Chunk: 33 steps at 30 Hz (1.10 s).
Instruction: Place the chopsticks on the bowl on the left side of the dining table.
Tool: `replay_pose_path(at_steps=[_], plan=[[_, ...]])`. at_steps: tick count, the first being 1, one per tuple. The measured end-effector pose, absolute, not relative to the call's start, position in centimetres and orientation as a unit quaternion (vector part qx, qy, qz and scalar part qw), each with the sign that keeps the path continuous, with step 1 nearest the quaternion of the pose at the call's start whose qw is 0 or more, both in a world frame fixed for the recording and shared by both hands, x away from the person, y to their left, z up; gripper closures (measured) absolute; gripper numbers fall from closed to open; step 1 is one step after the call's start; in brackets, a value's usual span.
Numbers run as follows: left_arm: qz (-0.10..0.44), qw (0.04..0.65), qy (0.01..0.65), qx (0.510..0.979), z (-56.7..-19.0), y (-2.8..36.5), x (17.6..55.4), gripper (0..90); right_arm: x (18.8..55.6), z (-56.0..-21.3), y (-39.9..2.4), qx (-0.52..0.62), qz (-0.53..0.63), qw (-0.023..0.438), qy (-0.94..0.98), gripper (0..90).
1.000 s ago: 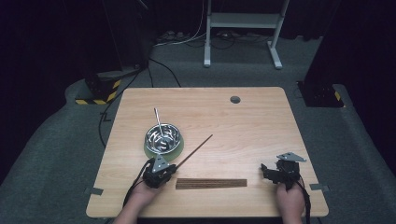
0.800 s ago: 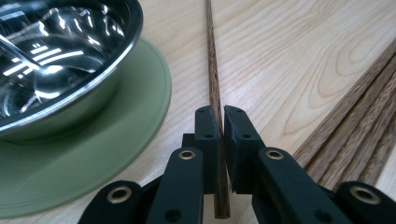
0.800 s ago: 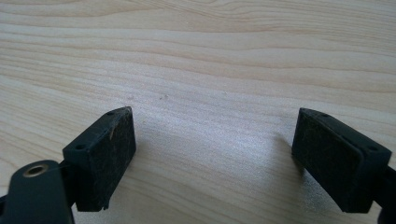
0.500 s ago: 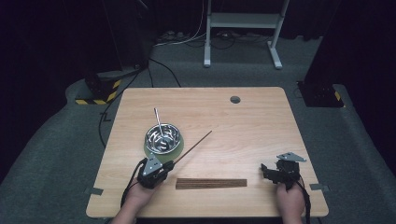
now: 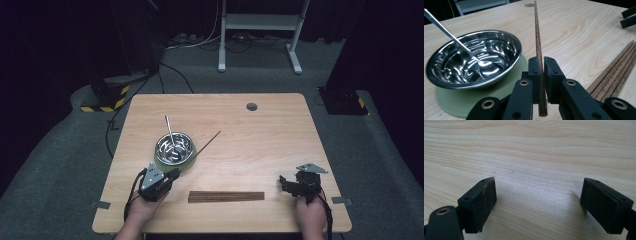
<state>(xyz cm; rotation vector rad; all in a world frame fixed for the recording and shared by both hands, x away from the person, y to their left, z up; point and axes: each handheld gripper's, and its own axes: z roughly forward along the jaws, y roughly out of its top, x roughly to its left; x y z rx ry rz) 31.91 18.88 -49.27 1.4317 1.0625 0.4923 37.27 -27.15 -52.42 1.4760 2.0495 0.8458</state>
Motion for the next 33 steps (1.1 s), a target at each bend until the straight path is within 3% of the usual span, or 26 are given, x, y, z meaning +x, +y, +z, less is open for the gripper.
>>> replay_pose_path(at_steps=[33], plan=[[0.261, 0.572, 0.526, 0.572, -50.4, 23.5, 34.6, 84.0, 37.3, -52.4, -27.1, 0.536, 0.31, 0.235, 0.749, 13.3]])
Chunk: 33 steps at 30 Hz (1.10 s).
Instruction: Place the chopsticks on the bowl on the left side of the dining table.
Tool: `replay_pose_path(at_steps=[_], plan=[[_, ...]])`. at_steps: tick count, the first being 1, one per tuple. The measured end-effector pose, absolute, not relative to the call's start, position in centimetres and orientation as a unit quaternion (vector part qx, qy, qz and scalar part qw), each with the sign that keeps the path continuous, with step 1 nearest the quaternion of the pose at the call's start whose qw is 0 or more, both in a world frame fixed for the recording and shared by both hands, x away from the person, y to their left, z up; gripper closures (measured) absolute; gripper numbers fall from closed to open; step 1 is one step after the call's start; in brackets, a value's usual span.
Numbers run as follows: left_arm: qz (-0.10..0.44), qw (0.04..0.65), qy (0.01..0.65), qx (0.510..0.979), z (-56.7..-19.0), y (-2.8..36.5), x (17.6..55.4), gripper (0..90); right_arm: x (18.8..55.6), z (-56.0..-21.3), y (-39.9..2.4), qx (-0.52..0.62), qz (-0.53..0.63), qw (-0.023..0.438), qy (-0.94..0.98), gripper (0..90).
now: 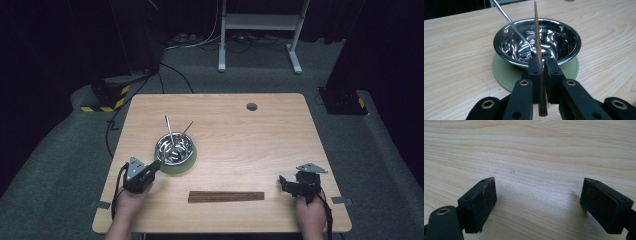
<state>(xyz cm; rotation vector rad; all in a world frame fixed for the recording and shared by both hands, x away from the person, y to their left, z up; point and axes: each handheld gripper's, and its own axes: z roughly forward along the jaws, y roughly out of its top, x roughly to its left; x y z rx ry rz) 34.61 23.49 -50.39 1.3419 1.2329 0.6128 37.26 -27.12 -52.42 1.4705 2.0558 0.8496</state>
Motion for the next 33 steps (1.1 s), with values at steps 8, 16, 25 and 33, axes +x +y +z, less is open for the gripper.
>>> replay_pose_path(at_steps=[8, 16, 25, 33], plan=[[0.258, 0.572, 0.53, 0.571, -50.6, 23.3, 35.0, 83.9, 37.3, -52.4, -27.1, 0.536, 0.31, 0.235, 0.749, 13.3], [0.257, 0.572, 0.527, 0.574, -50.5, 23.4, 34.9, 80.6, 37.3, -52.4, -27.1, 0.536, 0.31, 0.235, 0.749, 13.3], [0.28, 0.58, 0.512, 0.568, -49.1, 22.8, 33.9, 68.5, 37.3, -52.4, -27.1, 0.536, 0.31, 0.235, 0.749, 13.3], [0.266, 0.584, 0.468, 0.607, -48.4, 19.9, 32.4, 65.4, 37.3, -52.4, -27.1, 0.536, 0.309, 0.235, 0.749, 13.3]])
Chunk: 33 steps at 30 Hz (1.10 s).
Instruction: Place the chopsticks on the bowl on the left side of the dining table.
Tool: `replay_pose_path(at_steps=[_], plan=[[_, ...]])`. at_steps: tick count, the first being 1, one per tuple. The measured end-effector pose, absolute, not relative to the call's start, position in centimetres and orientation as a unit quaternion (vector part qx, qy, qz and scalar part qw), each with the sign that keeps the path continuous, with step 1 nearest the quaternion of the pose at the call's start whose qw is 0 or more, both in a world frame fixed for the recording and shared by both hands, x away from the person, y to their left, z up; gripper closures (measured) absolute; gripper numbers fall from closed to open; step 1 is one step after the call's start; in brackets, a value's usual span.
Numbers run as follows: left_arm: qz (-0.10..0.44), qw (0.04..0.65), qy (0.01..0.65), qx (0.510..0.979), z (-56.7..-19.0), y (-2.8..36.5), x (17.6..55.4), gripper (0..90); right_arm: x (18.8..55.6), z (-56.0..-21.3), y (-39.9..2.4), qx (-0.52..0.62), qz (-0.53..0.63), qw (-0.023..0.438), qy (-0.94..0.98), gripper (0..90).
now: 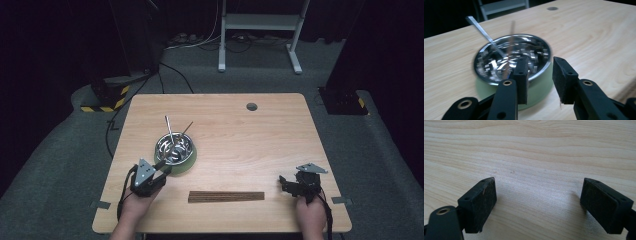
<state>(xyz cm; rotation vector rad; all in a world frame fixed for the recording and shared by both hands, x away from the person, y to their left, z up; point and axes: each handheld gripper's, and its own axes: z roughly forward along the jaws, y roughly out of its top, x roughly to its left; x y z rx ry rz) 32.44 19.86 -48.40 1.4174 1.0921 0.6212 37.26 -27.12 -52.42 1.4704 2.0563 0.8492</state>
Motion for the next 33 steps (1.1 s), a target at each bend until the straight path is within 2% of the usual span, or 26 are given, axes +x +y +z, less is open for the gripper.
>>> replay_pose_path(at_steps=[6, 18, 33], plan=[[0.232, 0.592, 0.459, 0.621, -49.0, 17.4, 31.8, 64.8, 37.3, -52.4, -27.1, 0.536, 0.31, 0.235, 0.749, 13.3], [0.169, 0.558, 0.441, 0.682, -51.3, 14.5, 31.3, 60.1, 37.2, -52.4, -27.1, 0.535, 0.31, 0.234, 0.75, 13.4], [0.135, 0.527, 0.445, 0.711, -52.8, 13.8, 31.6, 59.7, 37.2, -52.4, -27.1, 0.535, 0.31, 0.234, 0.75, 13.4]])
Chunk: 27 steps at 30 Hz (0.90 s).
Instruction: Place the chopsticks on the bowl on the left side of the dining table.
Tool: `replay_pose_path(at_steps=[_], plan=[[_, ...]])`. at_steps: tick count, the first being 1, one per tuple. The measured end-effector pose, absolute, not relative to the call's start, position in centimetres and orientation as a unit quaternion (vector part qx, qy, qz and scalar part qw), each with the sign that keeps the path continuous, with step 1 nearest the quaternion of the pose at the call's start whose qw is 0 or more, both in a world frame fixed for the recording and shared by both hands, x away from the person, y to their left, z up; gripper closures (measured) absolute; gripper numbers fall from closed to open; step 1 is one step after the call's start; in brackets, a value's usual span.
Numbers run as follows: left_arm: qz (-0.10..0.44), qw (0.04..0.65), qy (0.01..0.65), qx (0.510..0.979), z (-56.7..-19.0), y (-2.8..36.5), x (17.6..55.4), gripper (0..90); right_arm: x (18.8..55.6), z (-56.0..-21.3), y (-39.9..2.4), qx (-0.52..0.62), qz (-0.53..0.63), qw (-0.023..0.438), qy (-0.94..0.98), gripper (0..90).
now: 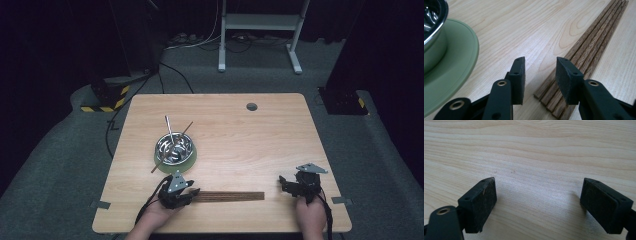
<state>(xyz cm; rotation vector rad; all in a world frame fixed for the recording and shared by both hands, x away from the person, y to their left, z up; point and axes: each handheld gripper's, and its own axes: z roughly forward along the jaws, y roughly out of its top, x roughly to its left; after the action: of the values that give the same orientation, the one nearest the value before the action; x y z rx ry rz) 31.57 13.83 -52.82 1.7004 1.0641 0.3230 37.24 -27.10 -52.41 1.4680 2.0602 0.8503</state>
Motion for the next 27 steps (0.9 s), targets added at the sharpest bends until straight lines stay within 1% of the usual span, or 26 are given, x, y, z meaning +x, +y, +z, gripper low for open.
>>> replay_pose_path(at_steps=[15, 24, 27], plan=[[0.139, 0.524, 0.448, 0.711, -53.04, 13.64, 31.79, 61.7, 37.21, -52.4, -27.07, 0.536, 0.31, 0.233, 0.75, 13.5], [0.161, 0.522, 0.459, 0.701, -53.07, 13.81, 32.25, 62.6, 37.23, -52.41, -27.09, 0.535, 0.31, 0.234, 0.751, 13.6], [0.155, 0.529, 0.46, 0.696, -52.9, 14.02, 32.2, 62.6, 37.23, -52.41, -27.09, 0.535, 0.31, 0.234, 0.75, 13.6]])
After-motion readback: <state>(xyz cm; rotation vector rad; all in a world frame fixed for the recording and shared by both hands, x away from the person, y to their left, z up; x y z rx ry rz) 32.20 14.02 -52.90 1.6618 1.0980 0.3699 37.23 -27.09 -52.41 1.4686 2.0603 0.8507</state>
